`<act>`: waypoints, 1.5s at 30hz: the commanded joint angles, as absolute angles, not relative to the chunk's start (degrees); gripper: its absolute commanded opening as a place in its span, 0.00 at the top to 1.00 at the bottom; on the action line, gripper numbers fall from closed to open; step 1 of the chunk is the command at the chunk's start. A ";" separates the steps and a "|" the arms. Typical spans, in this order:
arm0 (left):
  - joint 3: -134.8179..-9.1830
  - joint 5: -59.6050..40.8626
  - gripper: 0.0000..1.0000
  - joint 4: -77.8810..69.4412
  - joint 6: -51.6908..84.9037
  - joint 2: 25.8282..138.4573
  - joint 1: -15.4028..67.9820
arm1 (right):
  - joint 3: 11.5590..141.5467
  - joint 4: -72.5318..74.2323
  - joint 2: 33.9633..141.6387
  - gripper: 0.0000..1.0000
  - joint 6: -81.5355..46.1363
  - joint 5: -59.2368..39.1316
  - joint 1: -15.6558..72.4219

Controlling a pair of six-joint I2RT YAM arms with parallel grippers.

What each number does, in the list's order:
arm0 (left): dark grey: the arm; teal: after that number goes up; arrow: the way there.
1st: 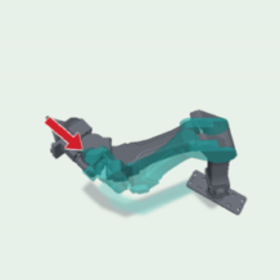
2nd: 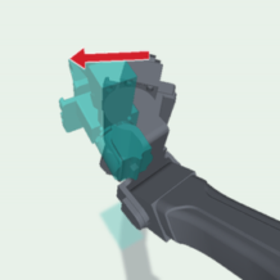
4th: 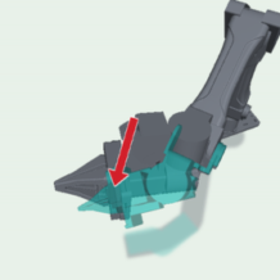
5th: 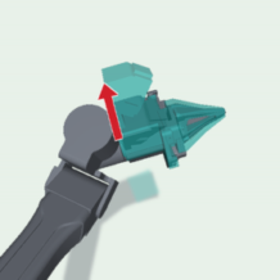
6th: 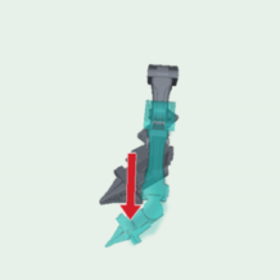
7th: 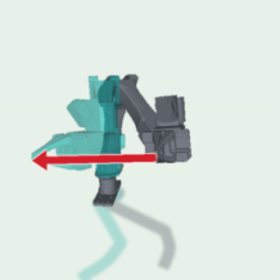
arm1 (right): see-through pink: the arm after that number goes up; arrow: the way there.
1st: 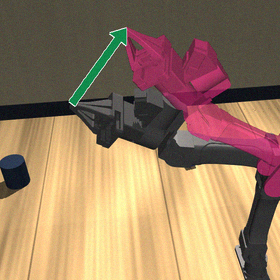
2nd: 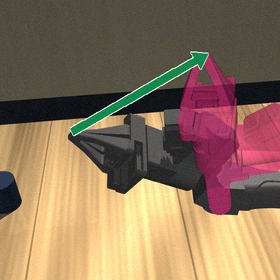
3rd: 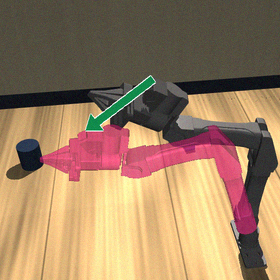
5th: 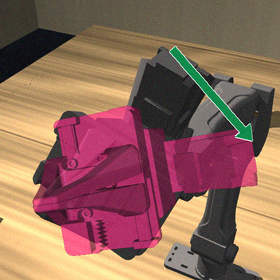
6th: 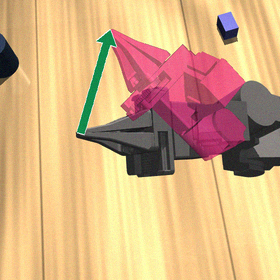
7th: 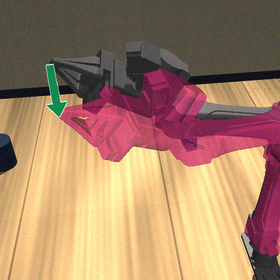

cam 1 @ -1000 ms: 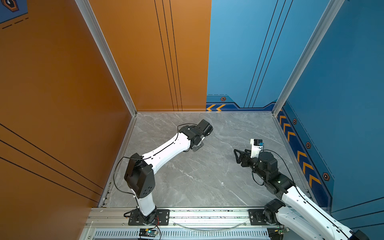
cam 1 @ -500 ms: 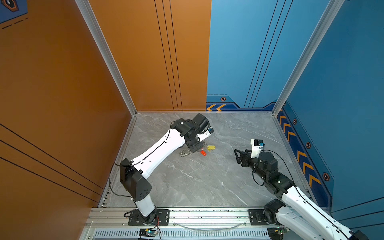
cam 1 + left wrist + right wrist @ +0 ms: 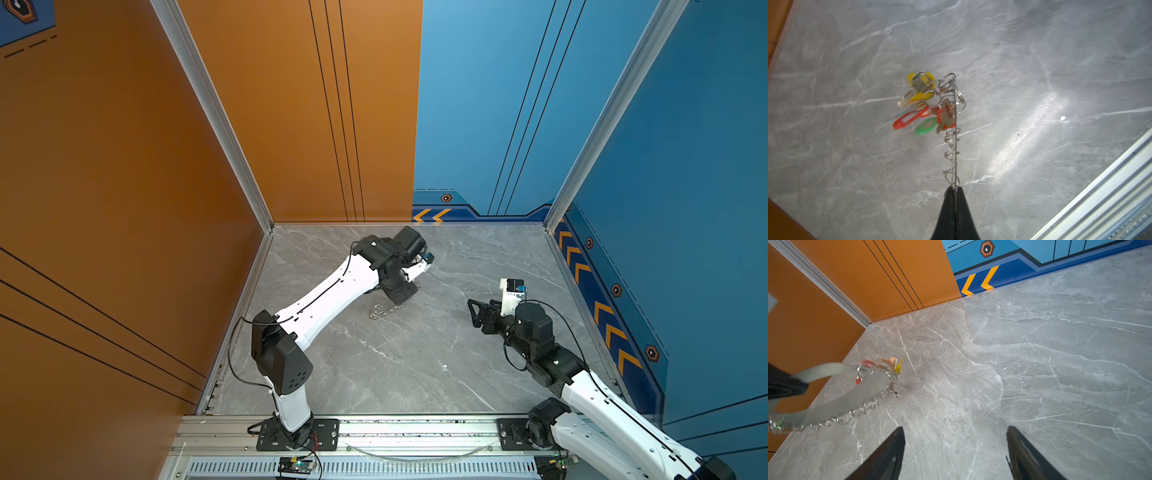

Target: Put the keys on the keyring

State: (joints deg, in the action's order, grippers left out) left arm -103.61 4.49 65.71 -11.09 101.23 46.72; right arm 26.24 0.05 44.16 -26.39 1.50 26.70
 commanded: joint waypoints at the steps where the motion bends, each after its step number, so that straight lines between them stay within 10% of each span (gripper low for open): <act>1: -101.75 10.55 1.00 65.28 -10.39 102.05 41.99 | 25.42 1.40 44.30 0.22 -26.81 0.88 26.37; 45: -130.00 44.71 1.00 63.82 -12.44 133.80 31.48 | 23.87 -3.09 40.58 0.18 -26.10 2.15 24.92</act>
State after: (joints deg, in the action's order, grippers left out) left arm -130.39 40.71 63.72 -11.53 132.86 27.79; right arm 24.56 -1.19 41.21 -26.57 1.39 25.45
